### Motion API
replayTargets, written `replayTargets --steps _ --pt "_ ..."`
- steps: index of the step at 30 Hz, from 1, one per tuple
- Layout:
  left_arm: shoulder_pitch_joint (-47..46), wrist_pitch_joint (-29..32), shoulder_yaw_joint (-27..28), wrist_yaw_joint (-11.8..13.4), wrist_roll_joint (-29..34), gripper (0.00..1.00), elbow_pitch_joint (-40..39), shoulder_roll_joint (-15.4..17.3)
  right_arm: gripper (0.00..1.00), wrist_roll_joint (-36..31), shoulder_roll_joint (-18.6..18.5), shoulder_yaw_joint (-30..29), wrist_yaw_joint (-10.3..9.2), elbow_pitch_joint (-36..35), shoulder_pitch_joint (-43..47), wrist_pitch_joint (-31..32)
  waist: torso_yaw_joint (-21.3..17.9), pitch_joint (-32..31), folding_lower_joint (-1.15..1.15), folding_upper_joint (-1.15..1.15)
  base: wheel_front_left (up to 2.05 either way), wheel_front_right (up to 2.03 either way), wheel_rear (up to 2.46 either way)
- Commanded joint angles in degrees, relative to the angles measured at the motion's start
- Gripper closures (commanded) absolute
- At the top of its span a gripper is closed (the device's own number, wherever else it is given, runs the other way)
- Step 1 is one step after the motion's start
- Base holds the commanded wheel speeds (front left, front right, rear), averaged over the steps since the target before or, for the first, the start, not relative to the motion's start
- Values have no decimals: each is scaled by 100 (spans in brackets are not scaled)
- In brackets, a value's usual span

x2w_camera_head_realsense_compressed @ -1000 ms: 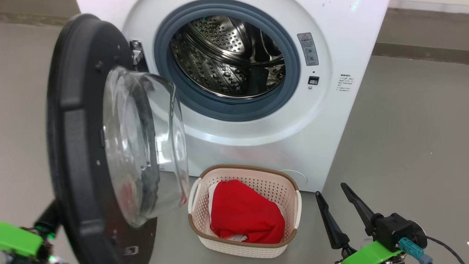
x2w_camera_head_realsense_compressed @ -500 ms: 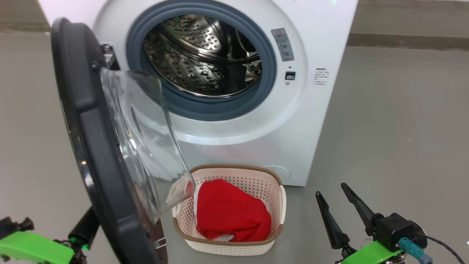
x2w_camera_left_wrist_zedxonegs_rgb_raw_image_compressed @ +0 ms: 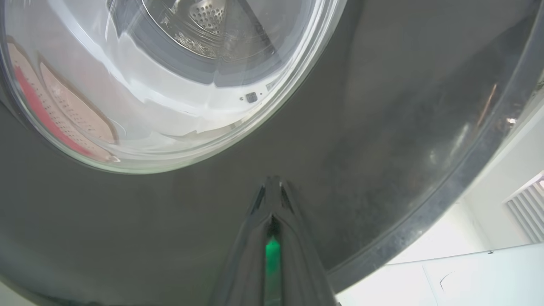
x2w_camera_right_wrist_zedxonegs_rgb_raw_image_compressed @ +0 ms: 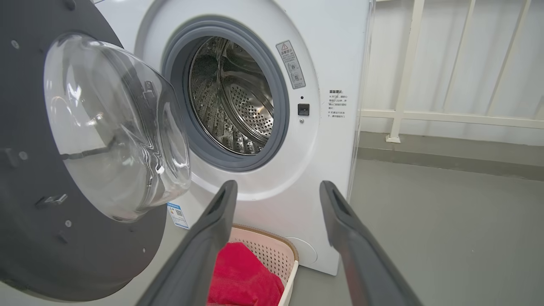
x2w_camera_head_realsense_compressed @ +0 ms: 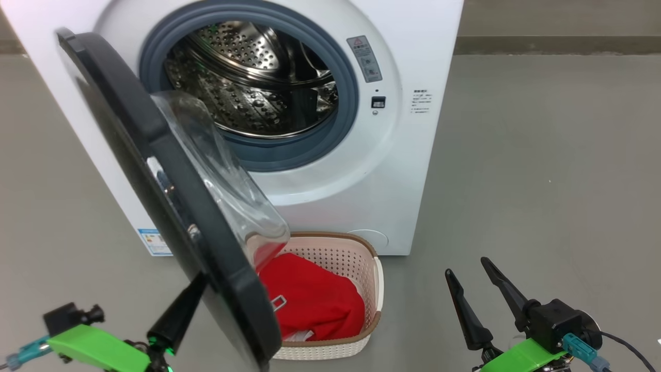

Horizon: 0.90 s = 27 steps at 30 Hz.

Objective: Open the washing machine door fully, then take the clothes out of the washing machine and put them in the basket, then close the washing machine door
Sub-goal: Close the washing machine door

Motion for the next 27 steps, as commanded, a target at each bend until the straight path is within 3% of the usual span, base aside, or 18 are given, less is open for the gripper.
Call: replayTargets --steps 1,14,17,18,19,25,27 --pt "-83 -20 85 -100 -86 100 -108 36 0 12 -5 143 39 -112 -257 -37 -47 1 0 0 0 0 0" --pt "51 -368 88 -282 92 100 66 78 0 56 -5 158 39 -80 -244 -37 -122 -49 0 0 0 0 0" --pt "70 -683 253 -468 254 53 97 105 0 59 -5 163 39 -87 -226 -37 -106 -70 0 0 0 0 0" --pt "86 -804 295 -540 351 18 95 126 0 61 -5 166 39 -88 -220 -37 -99 -78 0 0 0 0 0" --pt "106 -938 329 -611 464 0 88 142 0 62 -5 168 39 -87 -216 -37 -92 -84 0 0 0 0 0" --pt "238 -1986 394 -842 1499 0 200 267 0 76 -5 189 39 -86 -206 -37 -45 -105 0 0 0 0 0" --pt "294 -2434 286 -878 2143 0 255 411 0 81 -5 198 39 -81 -203 -37 -31 -107 0 0 0 0 0"
